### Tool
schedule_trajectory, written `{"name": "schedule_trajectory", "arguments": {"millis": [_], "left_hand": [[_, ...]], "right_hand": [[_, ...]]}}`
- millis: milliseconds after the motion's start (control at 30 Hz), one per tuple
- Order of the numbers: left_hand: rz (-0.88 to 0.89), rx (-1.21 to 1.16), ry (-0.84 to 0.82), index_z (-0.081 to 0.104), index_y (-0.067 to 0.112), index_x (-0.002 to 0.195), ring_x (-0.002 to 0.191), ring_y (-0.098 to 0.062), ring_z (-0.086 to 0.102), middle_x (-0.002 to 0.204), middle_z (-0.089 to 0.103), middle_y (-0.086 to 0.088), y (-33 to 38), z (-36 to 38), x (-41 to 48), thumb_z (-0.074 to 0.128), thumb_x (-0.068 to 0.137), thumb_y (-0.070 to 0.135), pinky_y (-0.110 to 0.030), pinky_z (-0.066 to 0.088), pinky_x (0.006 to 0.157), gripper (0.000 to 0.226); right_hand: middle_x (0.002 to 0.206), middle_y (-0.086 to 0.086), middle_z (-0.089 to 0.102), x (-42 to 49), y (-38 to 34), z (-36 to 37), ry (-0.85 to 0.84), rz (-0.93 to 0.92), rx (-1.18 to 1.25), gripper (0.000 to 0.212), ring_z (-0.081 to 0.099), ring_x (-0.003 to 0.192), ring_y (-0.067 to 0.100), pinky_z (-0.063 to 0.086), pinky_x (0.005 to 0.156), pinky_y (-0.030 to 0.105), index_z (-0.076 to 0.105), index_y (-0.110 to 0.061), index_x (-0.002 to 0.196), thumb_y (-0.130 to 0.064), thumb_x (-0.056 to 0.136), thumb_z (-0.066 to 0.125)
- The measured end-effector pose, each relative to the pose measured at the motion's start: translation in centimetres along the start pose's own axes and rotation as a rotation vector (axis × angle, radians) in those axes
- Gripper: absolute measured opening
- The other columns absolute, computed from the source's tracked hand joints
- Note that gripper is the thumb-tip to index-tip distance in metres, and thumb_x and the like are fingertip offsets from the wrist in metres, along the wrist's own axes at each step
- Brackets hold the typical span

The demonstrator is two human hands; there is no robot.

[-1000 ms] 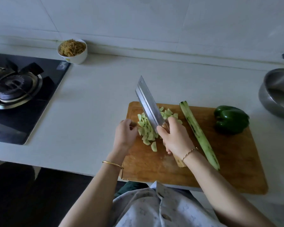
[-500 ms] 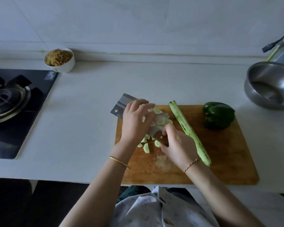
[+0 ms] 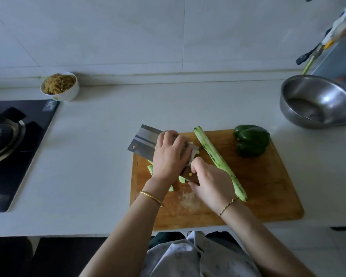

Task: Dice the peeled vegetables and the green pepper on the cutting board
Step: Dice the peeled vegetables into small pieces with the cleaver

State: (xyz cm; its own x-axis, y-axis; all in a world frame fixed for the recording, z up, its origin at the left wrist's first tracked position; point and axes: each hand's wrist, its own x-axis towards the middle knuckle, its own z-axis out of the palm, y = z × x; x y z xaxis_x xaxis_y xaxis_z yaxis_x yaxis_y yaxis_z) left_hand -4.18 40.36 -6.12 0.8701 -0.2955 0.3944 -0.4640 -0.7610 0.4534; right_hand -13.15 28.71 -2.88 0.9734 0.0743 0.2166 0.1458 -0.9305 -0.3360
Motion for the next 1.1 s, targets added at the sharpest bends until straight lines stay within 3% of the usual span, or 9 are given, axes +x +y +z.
{"name": "schedule_trajectory", "arguments": {"millis": [167,433,600,733,933,1100], "left_hand": [[-0.033,0.019,0.049,0.062,0.008,0.089,0.103,-0.032,0.049,0.100,0.054,-0.012,0.3,0.3,0.3,0.047,0.089,0.032,-0.041,0.048,0.084,0.029],[-0.083,-0.004,0.050,0.060,0.006,0.088,0.095,-0.033,0.051,0.098,0.054,-0.014,0.7,0.8,0.7,0.042,0.088,0.030,-0.040,0.051,0.074,0.030],[-0.150,-0.026,0.032,0.058,0.005,0.089,0.097,-0.033,0.049,0.100,0.053,-0.015,0.3,1.2,0.5,0.048,0.088,0.025,-0.042,0.052,0.071,0.022],[-0.172,-0.035,0.025,0.055,0.004,0.087,0.096,-0.034,0.049,0.101,0.053,-0.015,0.0,1.7,-0.1,0.057,0.089,0.016,-0.042,0.051,0.073,0.013],[-0.197,-0.044,0.011,0.056,0.004,0.089,0.098,-0.032,0.047,0.104,0.052,-0.014,-0.6,2.0,-1.3,0.056,0.091,0.016,-0.041,0.048,0.080,0.012],[-0.248,-0.056,-0.040,0.056,0.004,0.092,0.101,-0.031,0.044,0.107,0.051,-0.015,-1.2,2.0,-2.3,0.055,0.093,0.018,-0.042,0.049,0.082,0.014]], "right_hand": [[0.052,-0.007,0.047,0.1,0.2,-0.5,0.013,0.000,-0.028,0.058,0.024,0.043,0.008,-0.003,0.043,0.009,0.049,-0.013,0.074,-0.014,0.040,0.096],[0.055,-0.007,0.048,0.1,1.0,-0.5,-0.023,0.016,0.015,0.057,0.028,0.043,0.010,0.003,0.043,0.008,0.047,-0.014,0.077,-0.010,0.045,0.094],[0.058,-0.014,0.028,0.2,1.2,-1.0,-0.021,0.015,0.004,0.060,0.023,0.042,0.009,-0.002,0.044,0.009,0.047,-0.014,0.077,-0.011,0.041,0.095],[0.053,-0.009,0.042,-0.1,1.8,-0.7,-0.057,0.030,0.002,0.060,0.027,0.042,0.009,0.002,0.042,0.009,0.045,-0.015,0.079,-0.011,0.045,0.094],[0.059,-0.013,0.030,-0.2,2.4,-0.5,-0.067,0.055,-0.037,0.057,0.024,0.041,0.008,0.000,0.043,0.008,0.048,-0.014,0.077,-0.013,0.044,0.095],[0.054,-0.010,0.042,-0.4,3.1,0.0,-0.078,0.081,-0.075,0.056,0.026,0.043,0.009,0.003,0.040,0.009,0.048,-0.014,0.077,-0.013,0.046,0.095]]}}
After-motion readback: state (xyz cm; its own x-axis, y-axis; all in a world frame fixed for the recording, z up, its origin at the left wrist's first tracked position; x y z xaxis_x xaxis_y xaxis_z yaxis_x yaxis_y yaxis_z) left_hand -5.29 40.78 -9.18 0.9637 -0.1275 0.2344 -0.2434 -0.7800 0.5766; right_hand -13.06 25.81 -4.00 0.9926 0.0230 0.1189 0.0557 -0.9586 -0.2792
